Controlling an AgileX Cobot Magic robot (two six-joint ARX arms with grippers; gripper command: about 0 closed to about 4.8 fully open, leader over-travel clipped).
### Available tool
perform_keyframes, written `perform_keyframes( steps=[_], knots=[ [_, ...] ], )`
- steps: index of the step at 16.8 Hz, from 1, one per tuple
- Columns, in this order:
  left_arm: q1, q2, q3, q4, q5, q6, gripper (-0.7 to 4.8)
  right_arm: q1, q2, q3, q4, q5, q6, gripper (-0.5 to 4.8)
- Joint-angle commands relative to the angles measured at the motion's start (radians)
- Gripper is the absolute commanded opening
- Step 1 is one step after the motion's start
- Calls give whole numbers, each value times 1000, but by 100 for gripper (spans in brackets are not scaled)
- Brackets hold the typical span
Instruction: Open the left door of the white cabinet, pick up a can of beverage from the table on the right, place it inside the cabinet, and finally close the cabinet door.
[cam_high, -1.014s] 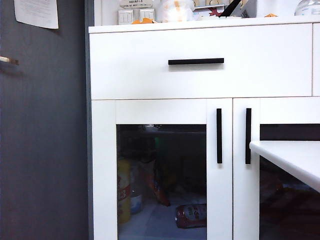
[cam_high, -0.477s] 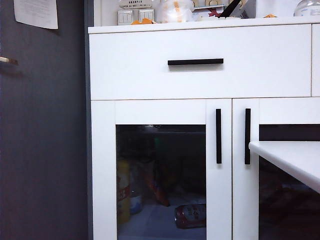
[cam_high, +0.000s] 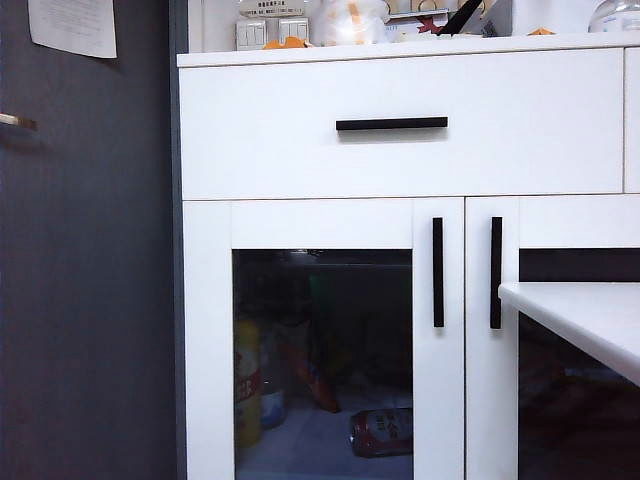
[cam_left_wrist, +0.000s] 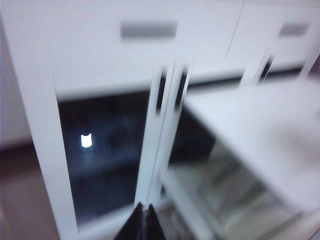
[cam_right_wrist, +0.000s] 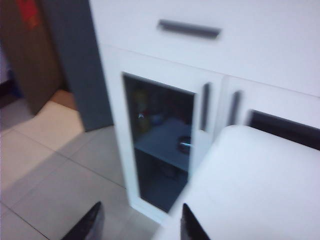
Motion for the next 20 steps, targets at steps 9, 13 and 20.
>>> perform_keyframes(
  steps=[9,13,20],
  knots=[
    [-1,3,-598,520,-62,-144,-6,0,0,-533,518,48,26,-4],
    [-1,3,-598,520,-59,-144,-6,0,0,-550,478,201,25,0],
    [18,-75,-638,520,-50,-144,-6,-4,-29,-560,480,199,25,0]
  ],
)
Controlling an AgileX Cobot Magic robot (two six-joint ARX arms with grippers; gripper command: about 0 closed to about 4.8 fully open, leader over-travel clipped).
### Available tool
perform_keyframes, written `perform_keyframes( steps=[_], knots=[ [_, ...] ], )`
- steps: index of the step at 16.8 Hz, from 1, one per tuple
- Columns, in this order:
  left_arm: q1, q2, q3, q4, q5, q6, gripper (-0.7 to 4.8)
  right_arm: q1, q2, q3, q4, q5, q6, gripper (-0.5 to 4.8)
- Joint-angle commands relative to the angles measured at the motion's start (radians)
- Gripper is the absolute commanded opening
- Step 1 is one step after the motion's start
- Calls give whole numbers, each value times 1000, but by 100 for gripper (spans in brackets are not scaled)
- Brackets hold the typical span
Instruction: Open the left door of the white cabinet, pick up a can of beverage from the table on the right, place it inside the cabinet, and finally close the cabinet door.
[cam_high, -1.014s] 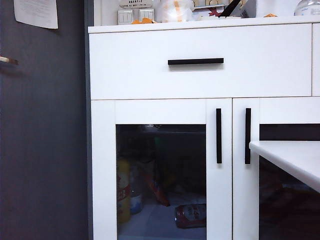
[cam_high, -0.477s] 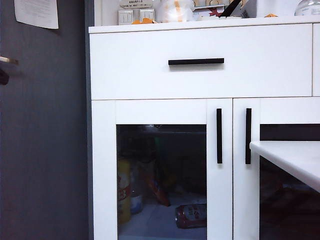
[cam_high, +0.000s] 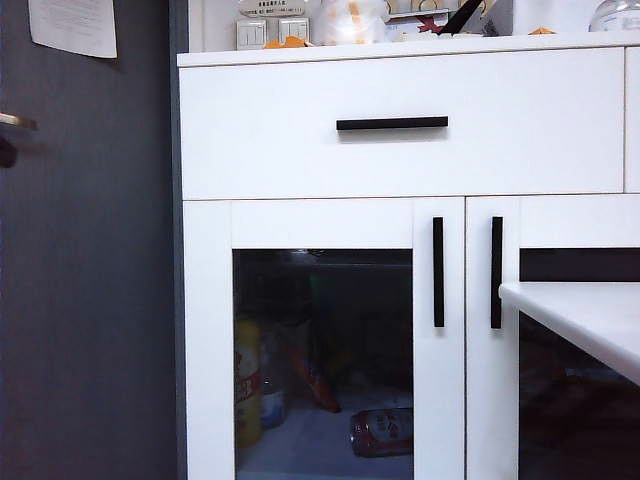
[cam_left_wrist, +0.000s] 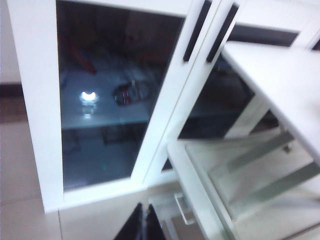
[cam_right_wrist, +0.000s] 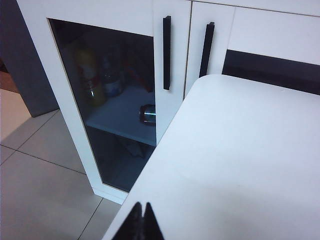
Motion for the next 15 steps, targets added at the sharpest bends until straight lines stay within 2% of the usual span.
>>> perform_keyframes(
  steps=[1,5,6,8,11,13,15],
  knots=[
    [63,-99,-53,10,28,-3,-6,-29,-54,-18,16,0,0,0],
    [291,-179,-114,2,26,-3,-6,-159,-108,-57,15,1,0,0],
    [381,-198,-129,0,26,-3,-6,-209,-107,-76,21,1,0,0],
    [470,-209,-140,-5,26,-3,-6,-259,-107,-114,23,1,0,0],
    [588,-209,-160,-2,26,-3,-6,-290,-108,-216,23,1,0,0],
    [616,-209,-188,36,27,-3,-6,-294,-108,-235,86,4,-1,0],
    [616,-209,-216,151,27,-3,-6,-294,-108,-261,180,-1,-1,0]
  ],
)
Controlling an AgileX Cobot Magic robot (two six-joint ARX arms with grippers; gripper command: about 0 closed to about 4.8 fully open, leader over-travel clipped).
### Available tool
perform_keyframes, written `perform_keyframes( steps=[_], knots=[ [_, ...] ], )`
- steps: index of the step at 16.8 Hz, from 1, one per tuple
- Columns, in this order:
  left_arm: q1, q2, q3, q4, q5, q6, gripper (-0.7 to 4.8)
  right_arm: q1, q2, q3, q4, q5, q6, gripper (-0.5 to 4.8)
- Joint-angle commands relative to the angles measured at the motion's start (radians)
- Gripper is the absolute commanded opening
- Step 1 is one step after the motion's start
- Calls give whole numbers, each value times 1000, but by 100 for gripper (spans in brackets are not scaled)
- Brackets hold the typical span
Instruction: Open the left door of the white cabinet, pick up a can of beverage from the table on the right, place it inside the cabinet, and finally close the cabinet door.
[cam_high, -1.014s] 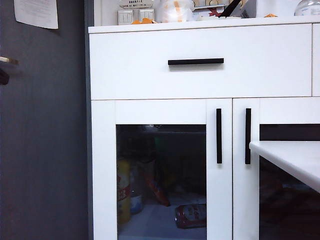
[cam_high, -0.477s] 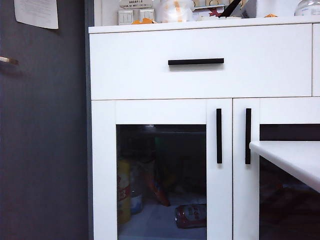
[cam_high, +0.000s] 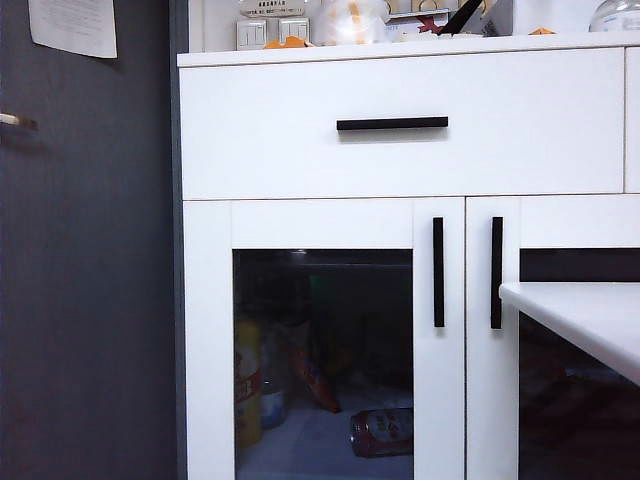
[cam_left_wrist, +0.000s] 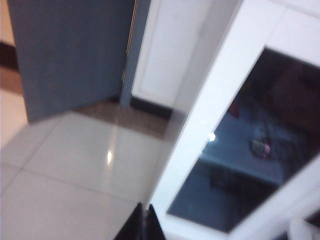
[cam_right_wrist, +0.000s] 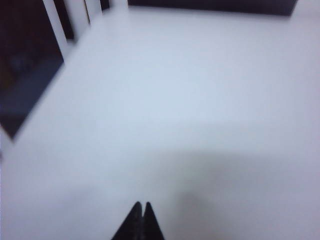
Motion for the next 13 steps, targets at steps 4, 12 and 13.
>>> perform_keyframes(
  steps=[4,12,13],
  knots=[
    [0,-2,-32,126,4,-2,-6,-1,-1,-58,206,-1,-1,0],
    [0,-1,-32,120,4,-2,-6,-1,-1,-58,206,-1,-1,0],
    [0,-1,-32,120,4,-2,-6,-1,-1,-58,206,-1,-1,0]
  ],
)
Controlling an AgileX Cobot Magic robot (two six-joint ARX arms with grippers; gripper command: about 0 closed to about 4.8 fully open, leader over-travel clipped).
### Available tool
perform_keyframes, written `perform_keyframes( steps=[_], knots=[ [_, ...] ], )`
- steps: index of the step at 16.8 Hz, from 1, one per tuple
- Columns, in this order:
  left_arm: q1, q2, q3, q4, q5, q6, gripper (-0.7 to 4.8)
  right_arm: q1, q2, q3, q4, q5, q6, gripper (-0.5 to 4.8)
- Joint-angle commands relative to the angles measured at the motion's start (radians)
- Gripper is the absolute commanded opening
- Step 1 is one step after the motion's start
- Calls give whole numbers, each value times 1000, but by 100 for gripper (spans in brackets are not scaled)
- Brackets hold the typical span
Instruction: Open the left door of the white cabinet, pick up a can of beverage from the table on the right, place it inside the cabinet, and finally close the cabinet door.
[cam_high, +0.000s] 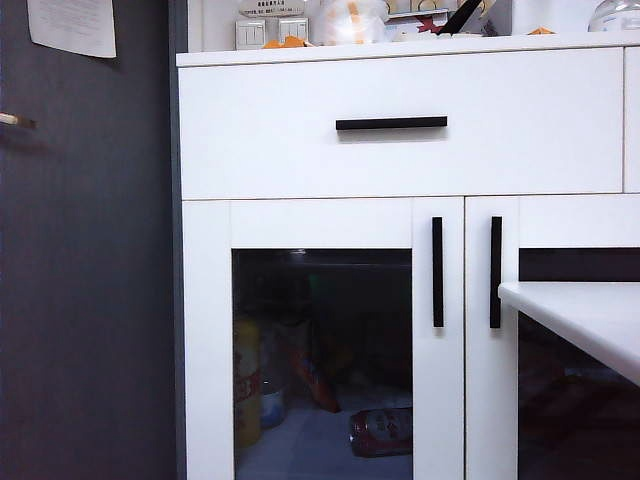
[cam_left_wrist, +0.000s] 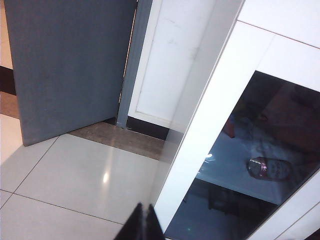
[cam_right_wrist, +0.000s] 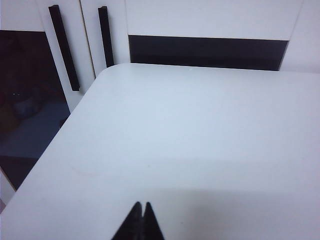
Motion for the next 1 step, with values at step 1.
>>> perform_keyframes(
  steps=[1],
  knots=[
    [-1,0,1,11,4,-2,-6,1,-1,-3,14,0,-2,0]
  ],
)
